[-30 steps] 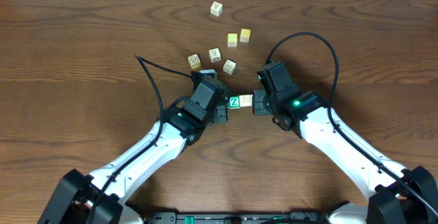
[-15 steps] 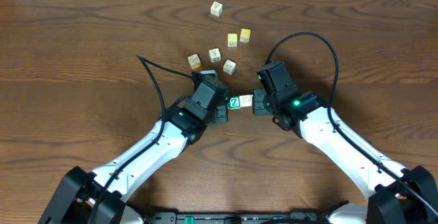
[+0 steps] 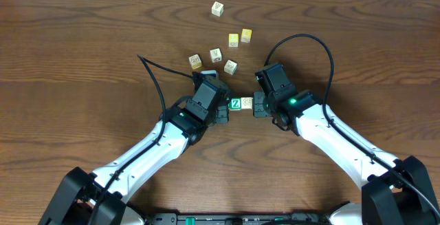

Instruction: Lift 4 blocks

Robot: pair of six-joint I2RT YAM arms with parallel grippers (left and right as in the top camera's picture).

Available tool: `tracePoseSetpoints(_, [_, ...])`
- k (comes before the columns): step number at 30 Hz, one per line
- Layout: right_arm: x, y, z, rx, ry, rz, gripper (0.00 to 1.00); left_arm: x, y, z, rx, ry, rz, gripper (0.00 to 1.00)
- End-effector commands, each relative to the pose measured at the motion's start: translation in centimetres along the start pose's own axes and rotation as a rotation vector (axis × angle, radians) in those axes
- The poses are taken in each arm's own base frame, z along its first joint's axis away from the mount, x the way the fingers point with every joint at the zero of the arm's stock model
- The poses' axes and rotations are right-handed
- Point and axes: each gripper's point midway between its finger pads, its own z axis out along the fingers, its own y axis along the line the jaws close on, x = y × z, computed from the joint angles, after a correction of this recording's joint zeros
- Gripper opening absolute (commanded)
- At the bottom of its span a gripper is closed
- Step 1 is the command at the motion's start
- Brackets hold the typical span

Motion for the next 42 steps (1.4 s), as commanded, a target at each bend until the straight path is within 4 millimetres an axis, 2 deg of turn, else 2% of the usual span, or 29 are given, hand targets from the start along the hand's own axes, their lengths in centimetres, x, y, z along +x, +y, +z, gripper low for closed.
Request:
tracePoseSetpoints(1, [2.7,9.3,-2.0,-0.388,0.127,-0.07,0.01,1.0,-9.7,-2.7,0.362,0.079,0.078,0.08])
tracePoseSetpoints(13, [2.5,9.4,-2.0,-0.387,0.115,-0.071,0.01,1.8,-9.3,-1.2,0.339,0.111,0.068,0.07])
tracePoseSetpoints(21, [2.2,9.3,-1.8,-0.379,0.104,-0.072,0.02,1.7,-9.3,-1.2,0.341,0.107,0.069,0.07])
tracePoseSetpoints(30, [3.0,9.3,-0.1,-0.369,0.142,-0.068,0.01,1.7,-9.3,-1.1,0.341,0.105,0.077,0.07])
tracePoseSetpoints(42, [2.9,9.5,0.0,-0.377,0.139,-0.069,0.01,1.9,-9.1,-0.3,0.325,0.111,0.074,0.07])
